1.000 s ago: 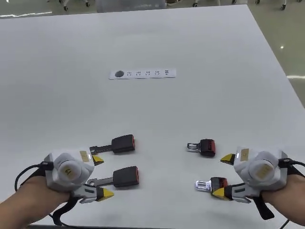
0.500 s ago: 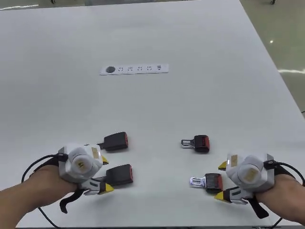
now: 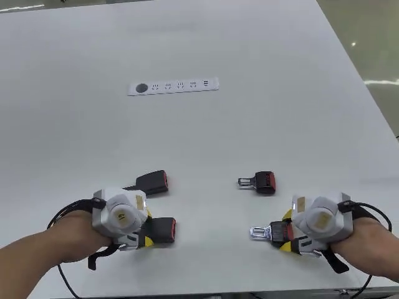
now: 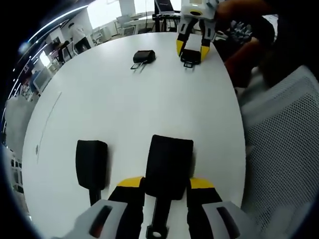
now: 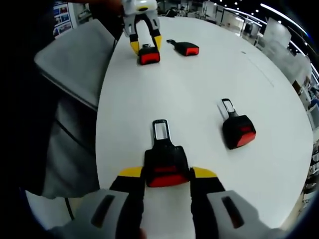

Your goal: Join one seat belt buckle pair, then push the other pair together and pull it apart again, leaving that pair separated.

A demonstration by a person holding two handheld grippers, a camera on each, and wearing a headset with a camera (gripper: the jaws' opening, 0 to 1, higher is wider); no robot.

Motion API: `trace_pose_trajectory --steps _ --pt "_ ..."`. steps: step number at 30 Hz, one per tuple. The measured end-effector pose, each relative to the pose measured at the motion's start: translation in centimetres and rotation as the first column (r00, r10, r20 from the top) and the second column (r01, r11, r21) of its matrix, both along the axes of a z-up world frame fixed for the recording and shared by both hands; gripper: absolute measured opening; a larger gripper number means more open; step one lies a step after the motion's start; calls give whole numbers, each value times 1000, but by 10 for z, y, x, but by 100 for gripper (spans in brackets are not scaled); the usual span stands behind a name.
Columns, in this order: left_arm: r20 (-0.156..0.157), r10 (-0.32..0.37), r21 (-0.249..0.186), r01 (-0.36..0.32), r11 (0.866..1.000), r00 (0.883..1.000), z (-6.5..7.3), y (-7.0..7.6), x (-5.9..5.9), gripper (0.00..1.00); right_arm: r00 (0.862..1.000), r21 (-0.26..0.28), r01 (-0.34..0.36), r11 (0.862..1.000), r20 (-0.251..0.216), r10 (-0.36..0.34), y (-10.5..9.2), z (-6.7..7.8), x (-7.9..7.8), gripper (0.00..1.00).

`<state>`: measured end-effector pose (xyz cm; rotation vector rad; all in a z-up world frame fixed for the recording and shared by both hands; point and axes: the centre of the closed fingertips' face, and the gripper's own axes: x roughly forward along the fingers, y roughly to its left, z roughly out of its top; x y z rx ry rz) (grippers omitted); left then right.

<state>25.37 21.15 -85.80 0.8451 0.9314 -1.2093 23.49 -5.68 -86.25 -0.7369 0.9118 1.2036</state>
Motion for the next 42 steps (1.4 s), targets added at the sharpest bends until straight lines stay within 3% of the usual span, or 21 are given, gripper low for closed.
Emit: trace_pose_trajectory --steps 4,17,23,26,32,35,42 --pt "32 -100 50 99 994 994 -2 1 -1 33 1000 0 -19 1000 -5 19 0 -1 0 36" --pt "20 -62 48 61 997 998 -2 1 -1 32 1000 6 -18 1000 -6 18 9 0 2 35" --pt "6 -56 71 56 996 998 -2 2 -1 32 1000 42 -23 999 8 23 37 0 7 35" --pt "3 -53 71 53 996 999 -3 2 -1 32 1000 85 -3 996 10 2 56 1 8 35" --pt "-2 -48 66 48 997 999 -3 2 -1 32 999 96 -50 994 24 48 88 1 3 35" --pt "-6 -44 67 44 997 999 -4 2 -1 32 998 113 -43 993 42 38 110 0 5 35" --pt "1 -43 60 43 997 999 -4 2 -1 32 998 132 -45 990 55 38 142 0 12 35"
